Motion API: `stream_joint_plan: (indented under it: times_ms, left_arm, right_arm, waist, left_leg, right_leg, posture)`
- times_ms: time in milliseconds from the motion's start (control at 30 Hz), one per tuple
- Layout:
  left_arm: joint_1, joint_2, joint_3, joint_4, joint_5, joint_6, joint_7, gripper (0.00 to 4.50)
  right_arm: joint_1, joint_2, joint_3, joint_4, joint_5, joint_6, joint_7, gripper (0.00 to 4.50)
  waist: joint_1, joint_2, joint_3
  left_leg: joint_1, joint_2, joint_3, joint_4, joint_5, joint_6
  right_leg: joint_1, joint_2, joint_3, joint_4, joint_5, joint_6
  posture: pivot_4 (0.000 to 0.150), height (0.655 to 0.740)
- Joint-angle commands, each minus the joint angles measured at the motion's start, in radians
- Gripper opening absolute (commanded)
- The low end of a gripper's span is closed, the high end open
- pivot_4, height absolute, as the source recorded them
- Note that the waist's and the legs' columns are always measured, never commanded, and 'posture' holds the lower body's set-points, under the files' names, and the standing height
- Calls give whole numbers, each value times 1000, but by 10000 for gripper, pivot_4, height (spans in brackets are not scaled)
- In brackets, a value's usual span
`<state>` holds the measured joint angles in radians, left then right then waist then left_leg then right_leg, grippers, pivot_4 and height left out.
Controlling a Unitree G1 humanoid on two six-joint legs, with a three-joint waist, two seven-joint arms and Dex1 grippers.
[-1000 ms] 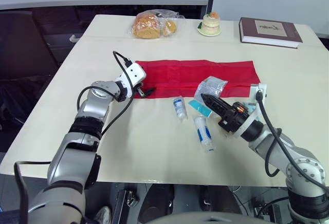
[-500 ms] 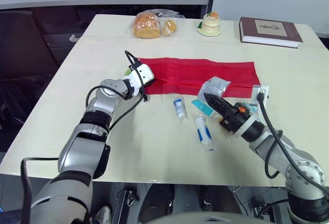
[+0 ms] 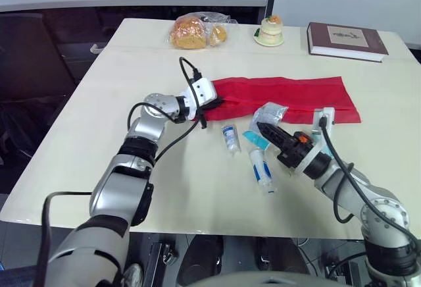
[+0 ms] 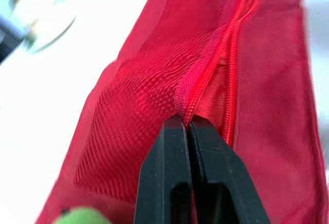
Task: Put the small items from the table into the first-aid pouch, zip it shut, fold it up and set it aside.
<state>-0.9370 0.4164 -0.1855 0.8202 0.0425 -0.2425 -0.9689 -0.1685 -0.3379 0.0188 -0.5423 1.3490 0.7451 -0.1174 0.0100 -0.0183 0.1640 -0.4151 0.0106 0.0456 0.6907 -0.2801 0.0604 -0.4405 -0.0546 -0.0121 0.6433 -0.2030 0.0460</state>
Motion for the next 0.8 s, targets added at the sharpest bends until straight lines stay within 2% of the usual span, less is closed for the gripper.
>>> stream_joint_plan:
  times_ms: [33, 333, 800]
  left_arm:
    - [-20, -19, 15, -60, -49, 34, -68, 732]
    - [-52, -61, 24, -15, -91, 91, -198, 732]
    - [-94, -95, 64, 57, -119, 120, -233, 732]
  right_arm:
    - [-49, 15, -19, 43, 30, 15, -13, 0]
    - [-185, 136, -56, 253, 51, 24, -45, 0]
    - [-179, 178, -44, 370, -1, 134, 26, 0]
  waist:
    - [-5, 0, 0]
    - [-22, 0, 0]
    - [-23, 0, 0]
  left_leg:
    - [0, 0, 0, 0, 0, 0]
    - [0, 0, 0, 0, 0, 0]
    - [0, 0, -1, 0, 0, 0]
  right_leg:
    - [0, 0, 0, 0, 0, 0]
    - [0, 1, 0, 2, 0, 0]
    - [0, 1, 0, 2, 1, 1]
  posture:
    - [1500, 7289]
    - [1500, 7289]
    - [1500, 7289]
